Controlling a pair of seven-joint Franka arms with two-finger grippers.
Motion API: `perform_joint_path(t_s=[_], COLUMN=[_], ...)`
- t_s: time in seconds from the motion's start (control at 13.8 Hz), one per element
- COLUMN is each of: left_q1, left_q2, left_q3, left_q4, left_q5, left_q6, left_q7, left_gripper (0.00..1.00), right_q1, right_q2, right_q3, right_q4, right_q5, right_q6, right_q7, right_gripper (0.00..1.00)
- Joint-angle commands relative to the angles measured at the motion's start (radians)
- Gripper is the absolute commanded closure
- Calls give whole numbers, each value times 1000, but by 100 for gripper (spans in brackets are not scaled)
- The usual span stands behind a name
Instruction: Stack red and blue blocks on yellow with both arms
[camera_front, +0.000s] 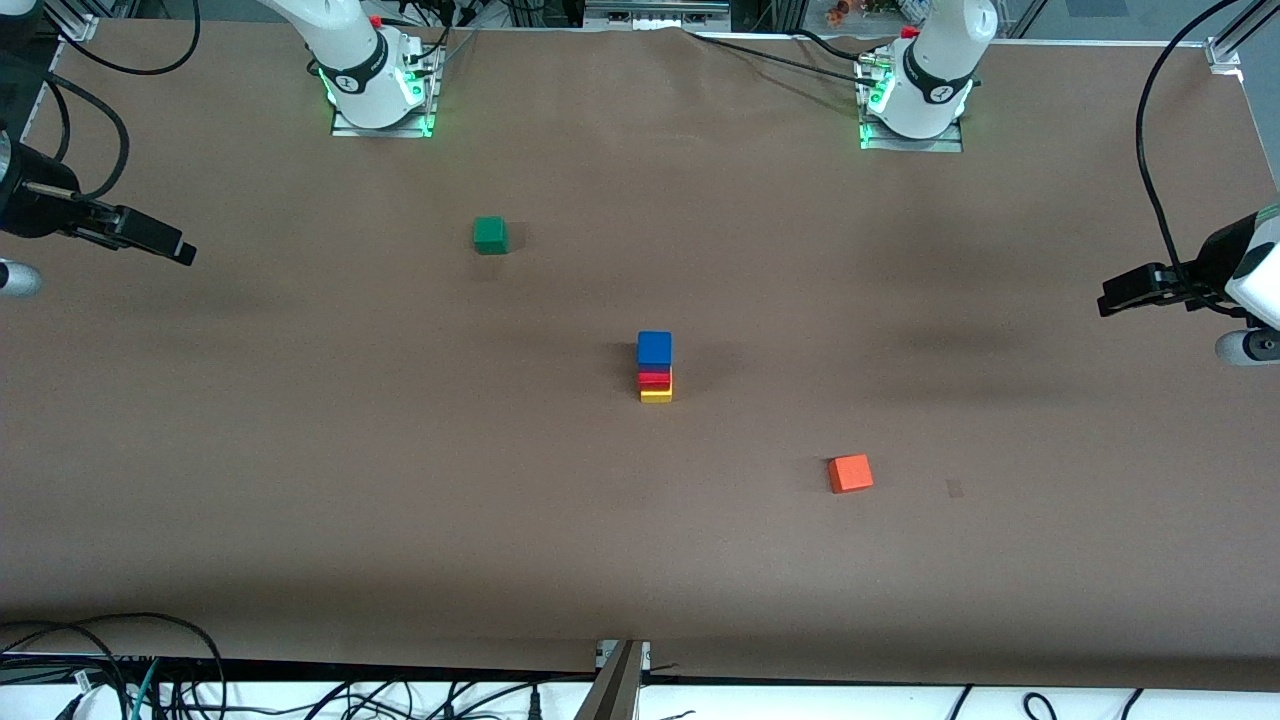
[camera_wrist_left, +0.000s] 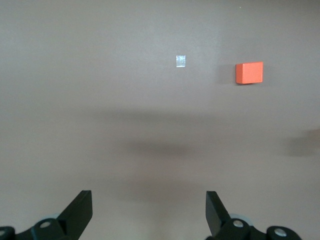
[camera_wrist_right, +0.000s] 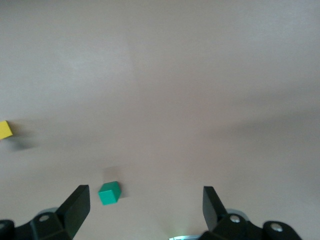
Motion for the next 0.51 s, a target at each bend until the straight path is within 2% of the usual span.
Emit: perform_joint_path(t_s=[0.0, 0.15, 0.44], left_q1=[3, 3, 3], left_q2=[-9, -9, -4], left_q3=[-2, -2, -5], left_q4=[-11, -11, -11], left_q5=[-12, -12, -18], left_q6=[9, 11, 12], left_q7=[19, 19, 19], left_gripper=[0, 0, 0], right_q1=[-126, -146, -146], right_q2=[-77, -102, -93], right_q3=[169, 200, 198], right_q4=[-86, -114, -99], right_q5=[-60, -70, -76], right_q6=[28, 37, 40], right_q7=[-4, -5, -126], right_gripper=[0, 0, 0])
